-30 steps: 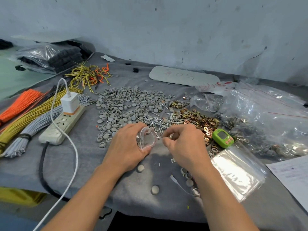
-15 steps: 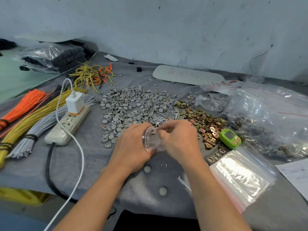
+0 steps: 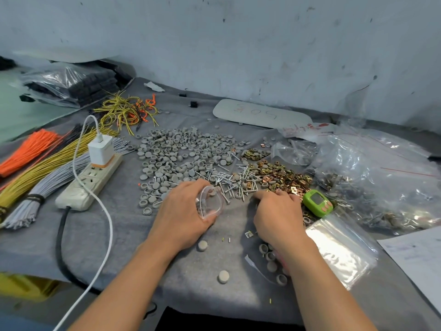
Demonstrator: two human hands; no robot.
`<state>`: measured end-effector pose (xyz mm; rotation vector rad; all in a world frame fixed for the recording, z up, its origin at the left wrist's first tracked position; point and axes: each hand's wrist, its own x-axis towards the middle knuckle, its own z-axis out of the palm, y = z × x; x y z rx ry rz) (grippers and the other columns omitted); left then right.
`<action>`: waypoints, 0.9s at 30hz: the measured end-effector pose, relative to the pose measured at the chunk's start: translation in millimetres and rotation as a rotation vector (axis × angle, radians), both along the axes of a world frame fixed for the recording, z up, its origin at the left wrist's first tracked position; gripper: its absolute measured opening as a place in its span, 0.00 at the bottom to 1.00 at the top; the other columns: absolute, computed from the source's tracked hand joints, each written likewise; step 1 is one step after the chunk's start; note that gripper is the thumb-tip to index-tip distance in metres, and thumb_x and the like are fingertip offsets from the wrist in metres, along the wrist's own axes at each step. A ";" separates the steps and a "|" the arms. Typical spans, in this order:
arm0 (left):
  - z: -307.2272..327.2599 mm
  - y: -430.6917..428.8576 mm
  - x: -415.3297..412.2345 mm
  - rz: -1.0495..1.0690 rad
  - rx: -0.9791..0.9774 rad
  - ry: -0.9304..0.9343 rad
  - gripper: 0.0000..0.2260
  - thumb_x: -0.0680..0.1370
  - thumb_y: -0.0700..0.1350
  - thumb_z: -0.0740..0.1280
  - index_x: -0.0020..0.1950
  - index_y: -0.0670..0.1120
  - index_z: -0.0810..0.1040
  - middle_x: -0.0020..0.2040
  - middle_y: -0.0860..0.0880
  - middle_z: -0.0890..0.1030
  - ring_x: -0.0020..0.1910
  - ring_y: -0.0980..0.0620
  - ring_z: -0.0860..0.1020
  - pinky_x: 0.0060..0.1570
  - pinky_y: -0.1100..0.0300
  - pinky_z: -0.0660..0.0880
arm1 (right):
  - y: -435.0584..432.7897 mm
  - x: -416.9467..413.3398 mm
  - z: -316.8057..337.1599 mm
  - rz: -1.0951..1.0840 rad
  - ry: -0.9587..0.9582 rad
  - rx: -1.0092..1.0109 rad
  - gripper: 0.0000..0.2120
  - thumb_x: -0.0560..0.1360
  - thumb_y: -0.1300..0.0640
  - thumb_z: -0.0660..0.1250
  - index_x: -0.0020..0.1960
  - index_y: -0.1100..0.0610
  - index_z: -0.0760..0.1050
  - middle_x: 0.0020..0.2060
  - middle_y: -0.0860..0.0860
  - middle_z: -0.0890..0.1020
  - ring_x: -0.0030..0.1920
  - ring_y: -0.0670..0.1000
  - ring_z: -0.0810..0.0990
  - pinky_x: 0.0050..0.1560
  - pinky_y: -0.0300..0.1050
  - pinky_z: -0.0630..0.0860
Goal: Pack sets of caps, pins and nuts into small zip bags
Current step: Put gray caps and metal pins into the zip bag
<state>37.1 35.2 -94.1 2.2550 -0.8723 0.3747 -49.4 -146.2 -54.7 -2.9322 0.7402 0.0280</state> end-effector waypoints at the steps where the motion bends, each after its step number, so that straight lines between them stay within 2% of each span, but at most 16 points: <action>1: -0.4 0.0 0.0 0.001 0.002 0.000 0.15 0.71 0.55 0.76 0.54 0.58 0.75 0.47 0.61 0.76 0.47 0.58 0.73 0.47 0.61 0.69 | 1.1 -0.6 1.2 0.018 -0.002 -0.024 0.24 0.74 0.64 0.64 0.66 0.45 0.77 0.60 0.52 0.83 0.67 0.56 0.73 0.67 0.54 0.60; 4: -1.0 -0.2 1.0 0.009 0.011 -0.003 0.15 0.71 0.55 0.76 0.53 0.58 0.75 0.47 0.60 0.76 0.46 0.58 0.73 0.46 0.61 0.68 | 4.1 -0.8 4.7 0.055 -0.012 -0.034 0.22 0.72 0.66 0.65 0.58 0.45 0.82 0.46 0.50 0.84 0.48 0.55 0.78 0.59 0.51 0.67; 5: -1.2 -0.2 1.4 0.012 0.011 -0.007 0.16 0.71 0.55 0.77 0.53 0.58 0.75 0.47 0.60 0.76 0.46 0.58 0.73 0.46 0.61 0.68 | 4.3 0.2 6.8 0.049 -0.006 0.019 0.23 0.72 0.67 0.65 0.58 0.45 0.82 0.45 0.50 0.84 0.45 0.55 0.78 0.55 0.48 0.71; 7: -1.5 -0.3 1.7 0.011 0.012 -0.010 0.16 0.70 0.55 0.77 0.53 0.58 0.75 0.47 0.61 0.75 0.47 0.58 0.73 0.46 0.61 0.68 | 4.2 1.9 11.2 0.021 0.012 0.164 0.25 0.72 0.69 0.64 0.58 0.44 0.84 0.51 0.51 0.85 0.50 0.56 0.83 0.52 0.49 0.81; 9: -2.0 -0.5 2.0 0.006 0.017 -0.008 0.16 0.70 0.55 0.77 0.54 0.59 0.75 0.48 0.61 0.75 0.48 0.59 0.73 0.47 0.61 0.68 | 2.2 0.8 11.8 -0.013 -0.048 0.292 0.22 0.74 0.69 0.65 0.54 0.44 0.85 0.53 0.50 0.86 0.52 0.55 0.84 0.56 0.51 0.83; 11: -2.4 -0.3 2.7 0.003 0.022 -0.005 0.17 0.70 0.55 0.76 0.54 0.59 0.74 0.48 0.61 0.76 0.48 0.59 0.73 0.48 0.62 0.68 | -2.2 -2.1 9.1 -0.100 -0.193 0.357 0.17 0.77 0.66 0.66 0.50 0.45 0.86 0.51 0.49 0.87 0.50 0.53 0.85 0.55 0.51 0.83; 14: -2.7 -0.4 3.4 0.003 0.034 0.007 0.18 0.70 0.56 0.77 0.55 0.60 0.74 0.49 0.61 0.76 0.48 0.60 0.73 0.49 0.61 0.69 | -9.1 -3.6 5.9 -0.268 -0.287 0.266 0.04 0.77 0.53 0.71 0.48 0.46 0.85 0.46 0.49 0.87 0.46 0.54 0.84 0.50 0.49 0.82; 15: -2.7 -0.2 3.3 0.002 0.035 0.007 0.18 0.70 0.56 0.77 0.55 0.60 0.74 0.49 0.61 0.76 0.49 0.60 0.73 0.49 0.61 0.69 | -9.4 -3.1 5.4 -0.299 -0.258 0.237 0.05 0.77 0.48 0.72 0.49 0.48 0.84 0.45 0.49 0.86 0.46 0.55 0.83 0.48 0.48 0.81; 17: -2.5 -0.1 3.2 0.002 0.036 0.001 0.18 0.70 0.56 0.76 0.55 0.59 0.74 0.49 0.61 0.76 0.49 0.59 0.73 0.49 0.61 0.69 | -5.3 -1.5 3.1 -0.309 -0.178 0.219 0.13 0.76 0.40 0.72 0.49 0.50 0.82 0.44 0.51 0.85 0.46 0.56 0.83 0.47 0.48 0.79; 19: -2.2 0.1 2.9 0.002 0.034 -0.003 0.17 0.70 0.56 0.76 0.55 0.59 0.75 0.49 0.60 0.77 0.49 0.58 0.74 0.49 0.60 0.69 | 0.0 2.4 0.9 -0.290 -0.140 0.197 0.13 0.77 0.42 0.71 0.49 0.52 0.80 0.42 0.51 0.83 0.46 0.57 0.82 0.45 0.48 0.77; 22: -1.4 -0.3 1.9 -0.002 0.029 -0.004 0.16 0.70 0.55 0.76 0.54 0.58 0.75 0.48 0.61 0.75 0.48 0.58 0.74 0.48 0.60 0.69 | 3.6 5.8 -0.8 -0.318 -0.083 0.154 0.14 0.78 0.50 0.71 0.41 0.54 0.70 0.35 0.50 0.74 0.42 0.57 0.77 0.41 0.48 0.73; 23: -1.2 -0.4 1.6 -0.003 0.027 -0.007 0.16 0.70 0.55 0.76 0.54 0.58 0.75 0.47 0.61 0.75 0.48 0.58 0.74 0.48 0.60 0.69 | 4.0 5.3 0.5 -0.312 -0.075 0.147 0.13 0.78 0.51 0.71 0.40 0.54 0.70 0.35 0.50 0.74 0.42 0.57 0.77 0.40 0.47 0.72; 25: -1.1 -0.2 1.9 -0.003 0.029 -0.010 0.16 0.70 0.55 0.76 0.54 0.58 0.75 0.48 0.61 0.75 0.48 0.58 0.74 0.48 0.60 0.70 | 4.6 2.5 2.4 -0.256 -0.115 0.199 0.07 0.78 0.50 0.69 0.45 0.52 0.77 0.37 0.50 0.80 0.42 0.55 0.80 0.40 0.47 0.74; 27: -1.6 -0.1 2.9 -0.001 0.033 -0.001 0.17 0.70 0.55 0.76 0.54 0.58 0.75 0.48 0.60 0.76 0.48 0.57 0.74 0.48 0.59 0.71 | 7.7 -3.2 4.1 -0.188 -0.237 0.302 0.07 0.79 0.49 0.67 0.46 0.49 0.80 0.38 0.48 0.84 0.41 0.52 0.82 0.42 0.46 0.77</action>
